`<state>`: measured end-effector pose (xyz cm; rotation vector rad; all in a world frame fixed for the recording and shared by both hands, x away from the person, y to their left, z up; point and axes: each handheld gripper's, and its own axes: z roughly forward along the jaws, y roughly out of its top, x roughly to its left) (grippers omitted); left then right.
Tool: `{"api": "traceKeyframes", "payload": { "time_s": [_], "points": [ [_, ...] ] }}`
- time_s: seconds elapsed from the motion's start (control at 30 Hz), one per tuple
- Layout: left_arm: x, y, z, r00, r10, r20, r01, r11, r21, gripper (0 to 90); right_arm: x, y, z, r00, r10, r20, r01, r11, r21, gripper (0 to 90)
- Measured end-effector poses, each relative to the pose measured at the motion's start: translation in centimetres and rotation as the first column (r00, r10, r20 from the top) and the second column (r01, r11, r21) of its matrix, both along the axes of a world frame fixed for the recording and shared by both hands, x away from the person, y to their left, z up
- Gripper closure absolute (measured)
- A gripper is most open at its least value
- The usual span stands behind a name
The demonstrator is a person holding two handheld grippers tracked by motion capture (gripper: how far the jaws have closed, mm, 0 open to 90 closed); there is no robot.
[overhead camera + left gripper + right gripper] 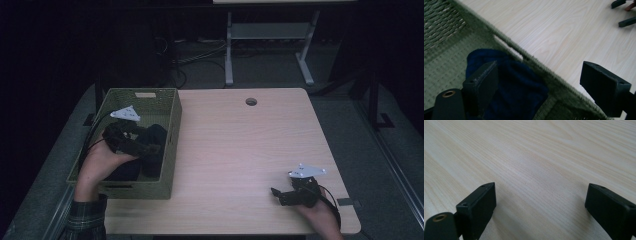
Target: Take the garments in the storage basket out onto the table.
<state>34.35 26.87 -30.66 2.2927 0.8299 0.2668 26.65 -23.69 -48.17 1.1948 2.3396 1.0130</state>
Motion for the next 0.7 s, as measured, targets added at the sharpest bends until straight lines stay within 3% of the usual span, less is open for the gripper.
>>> {"api": "traceKeyframes", "payload": {
  "time_s": [0.23,0.7],
  "points": [
    [0.0,0.9,-0.3,0.9997,0.020,-0.010,-0.020,0.9994,0.029,14.7,0.0,0.0,0.0,1.0000,0.000,0.000,0.000,1.000,0.000,9.7],
    [0.2,2.6,-1.9,0.9977,0.061,-0.030,-0.060,0.9977,0.031,14.7,0.0,0.0,0.0,1.0000,0.002,0.002,-0.002,1.000,-0.002,9.7]
  ]
}}
